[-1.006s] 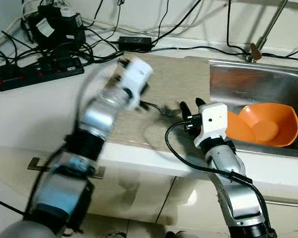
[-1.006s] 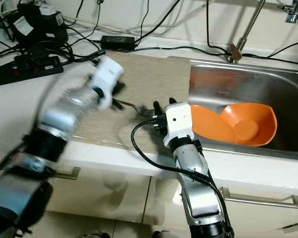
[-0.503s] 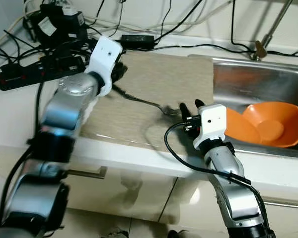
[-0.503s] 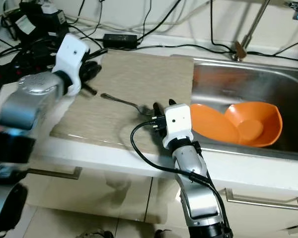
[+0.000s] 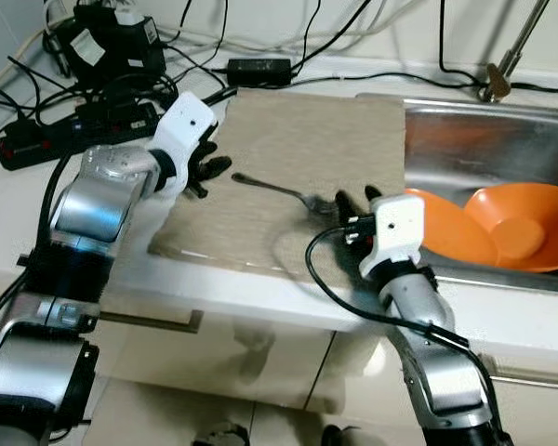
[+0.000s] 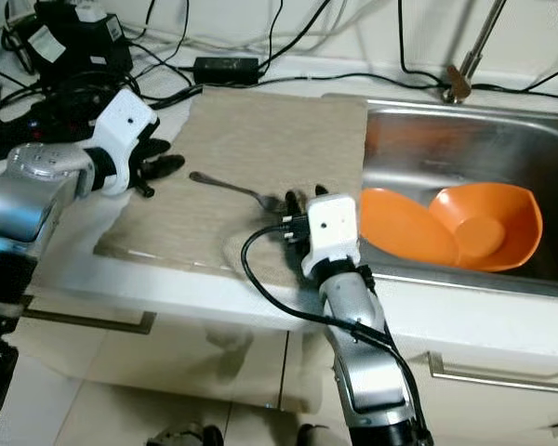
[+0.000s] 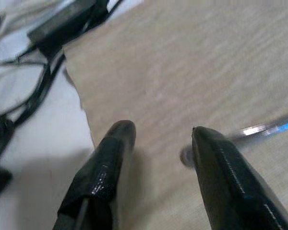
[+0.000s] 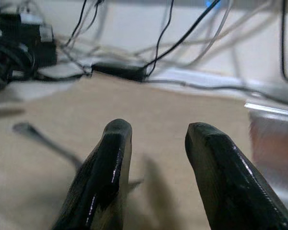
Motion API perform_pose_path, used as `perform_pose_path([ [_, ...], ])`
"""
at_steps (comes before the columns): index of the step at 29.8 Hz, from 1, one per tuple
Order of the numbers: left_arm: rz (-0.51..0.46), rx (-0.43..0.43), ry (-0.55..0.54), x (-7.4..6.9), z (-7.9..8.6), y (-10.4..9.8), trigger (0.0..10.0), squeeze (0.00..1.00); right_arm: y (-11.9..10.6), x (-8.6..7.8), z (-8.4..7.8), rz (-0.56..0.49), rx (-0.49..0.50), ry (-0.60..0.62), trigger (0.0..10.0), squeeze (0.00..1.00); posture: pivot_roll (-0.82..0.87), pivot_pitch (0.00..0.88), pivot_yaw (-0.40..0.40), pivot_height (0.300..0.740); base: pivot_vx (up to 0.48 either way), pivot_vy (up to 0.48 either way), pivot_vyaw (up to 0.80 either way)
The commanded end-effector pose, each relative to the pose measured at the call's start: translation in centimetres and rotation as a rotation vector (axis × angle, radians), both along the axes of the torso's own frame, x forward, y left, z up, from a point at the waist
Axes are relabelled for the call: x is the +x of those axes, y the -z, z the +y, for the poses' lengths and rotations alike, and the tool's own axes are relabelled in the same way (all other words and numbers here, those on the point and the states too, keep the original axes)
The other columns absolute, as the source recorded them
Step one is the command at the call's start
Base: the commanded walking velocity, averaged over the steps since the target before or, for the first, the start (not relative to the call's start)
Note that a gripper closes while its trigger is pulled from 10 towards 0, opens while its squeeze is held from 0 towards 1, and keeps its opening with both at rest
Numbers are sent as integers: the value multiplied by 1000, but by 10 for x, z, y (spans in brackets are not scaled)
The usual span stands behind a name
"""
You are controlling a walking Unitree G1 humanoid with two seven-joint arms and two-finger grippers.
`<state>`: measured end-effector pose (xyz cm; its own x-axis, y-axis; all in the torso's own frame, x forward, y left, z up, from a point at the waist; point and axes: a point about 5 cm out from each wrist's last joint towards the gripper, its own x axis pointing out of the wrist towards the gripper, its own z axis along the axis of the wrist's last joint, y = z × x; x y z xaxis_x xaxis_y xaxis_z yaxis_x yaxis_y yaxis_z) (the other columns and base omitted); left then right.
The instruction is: Kitchen organization
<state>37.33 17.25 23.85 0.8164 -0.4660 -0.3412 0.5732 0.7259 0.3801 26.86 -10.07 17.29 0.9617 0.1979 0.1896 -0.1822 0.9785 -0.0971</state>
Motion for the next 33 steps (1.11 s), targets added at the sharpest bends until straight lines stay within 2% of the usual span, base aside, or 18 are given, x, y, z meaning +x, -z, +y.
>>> perform_pose_path([
  [1,-11,30,34,3,-4,-2,10000,1000,-6,0,-2,-11,2,10,10000,0,1,47,62,732,0,0,0],
  [2,-9,19,49,6,-7,-2,10000,0,-8,-1,-3,-17,1,14,10000,0,-6,44,66,732,0,0,0],
  [6,-21,4,90,12,-13,-4,10000,0,-11,-2,-3,-30,0,25,10000,0,-18,44,80,732,0,0,0],
  [8,-25,-47,230,14,-25,-10,10000,0,-14,-5,-3,-36,7,38,10000,0,-26,47,97,732,0,0,0],
  [12,16,-57,387,12,-32,-12,10000,0,-16,-8,-1,-34,16,49,10000,0,-36,56,119,732,0,0,0],
  [17,58,8,518,9,-37,-10,10000,0,-15,-13,-1,-27,28,72,10000,0,-46,66,138,732,0,0,0],
  [22,89,73,590,8,-35,-7,10000,0,-15,-15,0,-22,33,84,10000,0,-48,78,150,732,0,0,0],
  [33,140,158,587,13,-29,5,10000,0,-14,-18,1,-14,38,91,10000,0,-50,93,155,732,0,0,0],
])
